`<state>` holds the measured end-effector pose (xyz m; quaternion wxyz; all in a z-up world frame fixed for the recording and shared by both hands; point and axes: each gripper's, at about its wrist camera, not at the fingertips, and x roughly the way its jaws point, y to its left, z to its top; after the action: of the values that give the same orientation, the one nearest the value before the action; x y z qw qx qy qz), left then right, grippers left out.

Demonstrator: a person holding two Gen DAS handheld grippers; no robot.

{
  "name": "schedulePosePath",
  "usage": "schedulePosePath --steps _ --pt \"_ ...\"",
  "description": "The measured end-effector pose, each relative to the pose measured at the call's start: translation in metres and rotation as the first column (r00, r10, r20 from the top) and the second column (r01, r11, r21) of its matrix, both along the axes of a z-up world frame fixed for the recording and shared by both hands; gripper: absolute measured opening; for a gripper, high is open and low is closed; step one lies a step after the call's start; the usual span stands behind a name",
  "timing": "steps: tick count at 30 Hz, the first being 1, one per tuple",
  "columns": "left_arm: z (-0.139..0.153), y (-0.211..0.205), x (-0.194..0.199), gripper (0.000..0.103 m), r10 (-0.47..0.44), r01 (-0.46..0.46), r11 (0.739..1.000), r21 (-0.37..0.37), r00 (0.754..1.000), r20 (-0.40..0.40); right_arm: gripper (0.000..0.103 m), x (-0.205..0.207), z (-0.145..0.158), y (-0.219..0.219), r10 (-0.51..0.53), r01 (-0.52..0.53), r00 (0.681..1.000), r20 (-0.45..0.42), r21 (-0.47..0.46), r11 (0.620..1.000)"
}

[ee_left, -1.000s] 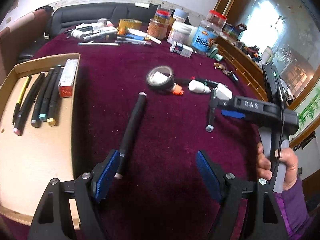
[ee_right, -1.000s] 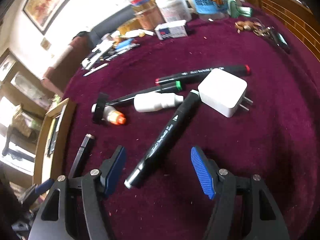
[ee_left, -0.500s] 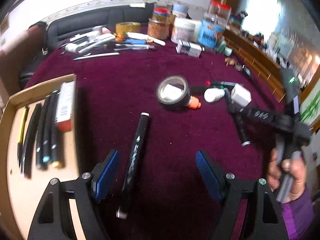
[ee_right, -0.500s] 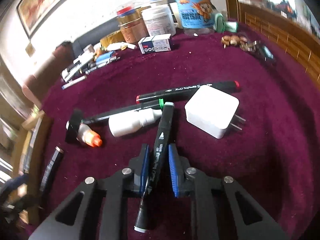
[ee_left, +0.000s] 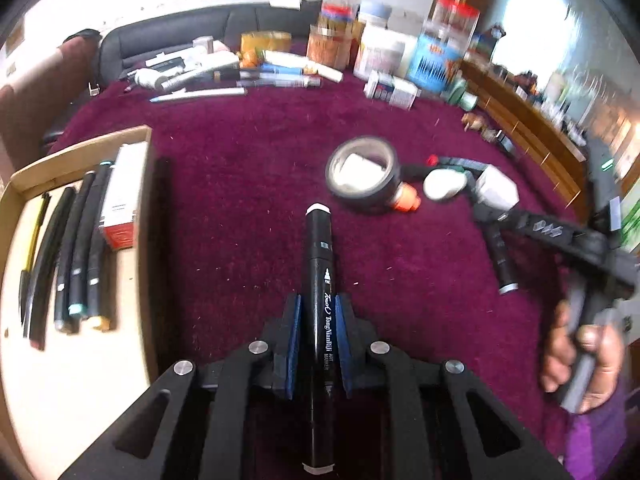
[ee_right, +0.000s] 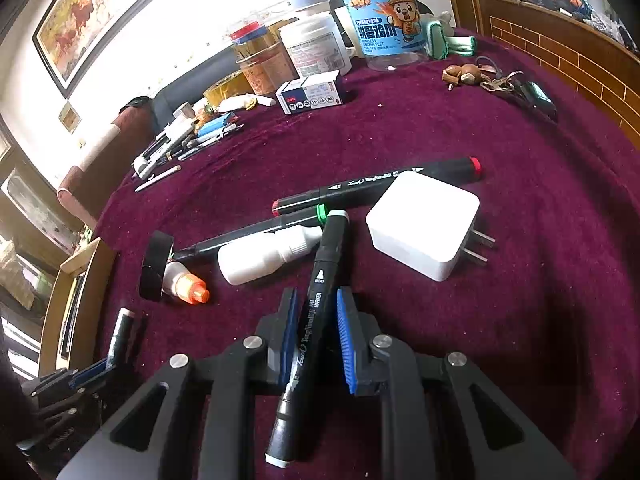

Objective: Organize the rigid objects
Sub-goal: 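Carry both black markers into the tray and lower them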

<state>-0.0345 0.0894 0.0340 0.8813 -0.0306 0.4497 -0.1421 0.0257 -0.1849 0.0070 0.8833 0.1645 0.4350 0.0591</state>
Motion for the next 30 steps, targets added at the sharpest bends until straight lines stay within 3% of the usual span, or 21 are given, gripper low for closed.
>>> schedulePosePath --steps 7,13,17,22,30 --pt "0.048 0.042 -0.049 0.016 0.041 -0.021 0.987 -0.161 0.992 0.121 0.017 -0.003 0.000 -0.007 -0.013 0.012 1.000 0.007 0.044 0.999" --pt "0.072 0.098 -0.073 0.016 0.116 -0.074 0.968 -0.240 0.979 0.168 0.015 -0.018 0.016 -0.010 -0.017 0.010 0.998 0.056 0.123 0.992" --pt "0.074 0.143 -0.079 0.016 0.209 -0.167 0.959 -0.229 0.962 0.175 0.014 -0.032 0.031 -0.002 0.021 -0.035 0.997 0.069 0.211 0.977" --pt "0.063 0.187 -0.065 0.016 0.307 -0.272 0.936 -0.222 0.940 0.147 0.014 -0.039 0.057 0.027 0.101 -0.121 0.990 0.102 0.218 0.968" --pt "0.039 0.216 -0.014 0.016 0.348 -0.337 0.932 -0.132 0.935 0.073 0.015 -0.039 0.089 0.097 0.264 -0.289 0.956 0.126 0.265 0.920"
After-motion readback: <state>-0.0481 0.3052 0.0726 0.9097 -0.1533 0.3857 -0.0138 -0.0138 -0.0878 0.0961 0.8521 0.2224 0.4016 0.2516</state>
